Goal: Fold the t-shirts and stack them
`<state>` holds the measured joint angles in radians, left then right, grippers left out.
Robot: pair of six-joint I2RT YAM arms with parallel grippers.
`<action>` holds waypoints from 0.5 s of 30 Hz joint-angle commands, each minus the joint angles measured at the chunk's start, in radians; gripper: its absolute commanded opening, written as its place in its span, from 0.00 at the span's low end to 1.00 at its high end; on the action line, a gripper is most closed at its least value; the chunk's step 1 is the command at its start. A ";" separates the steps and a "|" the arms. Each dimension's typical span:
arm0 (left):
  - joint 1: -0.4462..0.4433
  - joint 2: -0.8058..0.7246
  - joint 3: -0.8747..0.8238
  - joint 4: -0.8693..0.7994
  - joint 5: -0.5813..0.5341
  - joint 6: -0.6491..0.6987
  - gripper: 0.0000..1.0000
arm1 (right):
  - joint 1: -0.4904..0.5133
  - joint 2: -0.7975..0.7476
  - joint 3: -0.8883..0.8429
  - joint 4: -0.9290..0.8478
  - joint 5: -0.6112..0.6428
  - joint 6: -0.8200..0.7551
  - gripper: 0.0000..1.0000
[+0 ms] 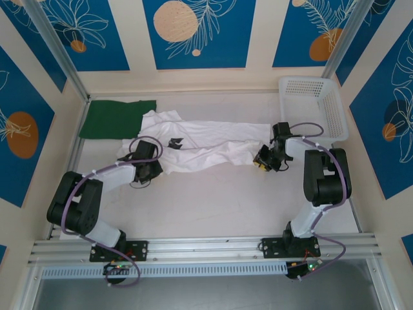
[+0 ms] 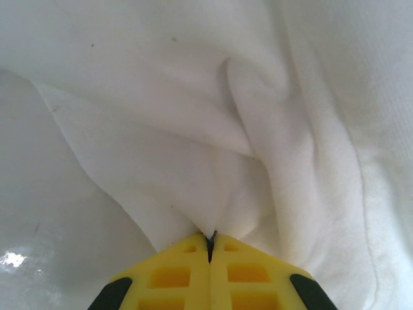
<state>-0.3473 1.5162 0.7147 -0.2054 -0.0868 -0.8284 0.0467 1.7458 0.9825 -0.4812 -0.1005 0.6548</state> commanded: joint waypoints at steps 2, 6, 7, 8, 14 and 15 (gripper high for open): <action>0.000 -0.037 -0.016 0.007 -0.006 0.012 0.00 | 0.005 0.017 0.036 -0.006 -0.026 0.007 0.09; -0.012 -0.076 -0.012 -0.024 -0.032 0.023 0.00 | 0.005 -0.019 0.019 -0.005 -0.022 0.008 0.00; -0.012 -0.089 -0.011 -0.037 -0.038 0.028 0.00 | 0.004 -0.029 0.015 -0.005 -0.024 0.008 0.00; -0.012 -0.105 -0.009 -0.052 -0.046 0.031 0.00 | 0.003 -0.041 0.008 -0.004 -0.028 0.009 0.00; -0.012 -0.237 0.012 -0.149 -0.074 0.067 0.00 | -0.002 -0.155 -0.031 -0.012 -0.065 0.015 0.00; -0.012 -0.256 0.017 -0.169 -0.073 0.070 0.00 | -0.002 -0.178 -0.037 -0.017 -0.072 0.014 0.00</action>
<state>-0.3519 1.3117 0.7086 -0.2905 -0.1284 -0.7925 0.0463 1.6424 0.9630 -0.4839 -0.1238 0.6617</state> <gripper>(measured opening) 0.039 0.048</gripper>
